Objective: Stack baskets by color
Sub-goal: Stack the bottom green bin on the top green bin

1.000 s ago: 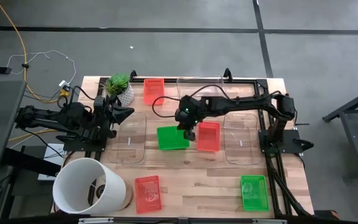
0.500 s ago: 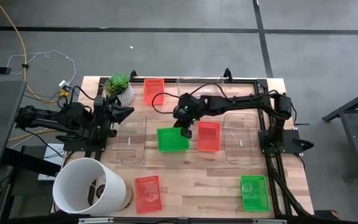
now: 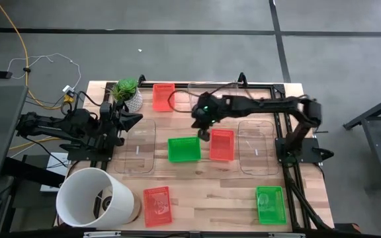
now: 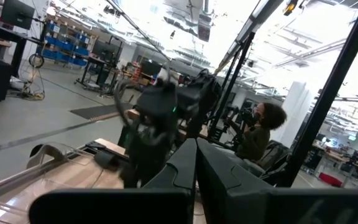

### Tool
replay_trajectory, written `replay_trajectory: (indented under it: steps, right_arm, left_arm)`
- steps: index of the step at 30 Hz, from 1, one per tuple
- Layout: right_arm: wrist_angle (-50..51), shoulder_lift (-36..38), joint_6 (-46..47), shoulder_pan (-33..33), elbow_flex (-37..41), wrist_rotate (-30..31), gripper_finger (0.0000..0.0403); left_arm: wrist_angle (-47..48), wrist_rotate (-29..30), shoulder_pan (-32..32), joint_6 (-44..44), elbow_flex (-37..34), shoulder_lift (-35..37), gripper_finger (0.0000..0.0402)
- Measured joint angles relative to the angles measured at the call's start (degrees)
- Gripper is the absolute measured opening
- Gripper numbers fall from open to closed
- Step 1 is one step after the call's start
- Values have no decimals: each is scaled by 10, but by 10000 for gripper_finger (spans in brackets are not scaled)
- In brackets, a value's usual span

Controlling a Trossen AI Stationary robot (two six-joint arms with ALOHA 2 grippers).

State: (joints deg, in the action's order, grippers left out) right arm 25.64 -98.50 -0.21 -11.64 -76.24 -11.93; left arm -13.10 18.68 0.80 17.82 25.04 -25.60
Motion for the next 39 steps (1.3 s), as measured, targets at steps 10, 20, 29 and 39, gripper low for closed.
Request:
replay_trajectory:
  steps: [10, 20, 29, 39]
  right_arm:
    - [-117, 287, 169, 30, 240, 79, 0]
    - [-338, 479, 162, 109, 426, 175, 0]
    - [-369, 503, 148, 109, 433, 149, 0]
    - [-375, 503, 143, 109, 433, 140, 0]
  left_arm:
    - [0, -16, 0, 0, 0, 0, 0]
    - [5, 1, 0, -32, 0, -15, 0]
    - [26, -5, 0, -30, 0, -35, 0]
    - [26, -5, 0, -30, 0, -35, 0]
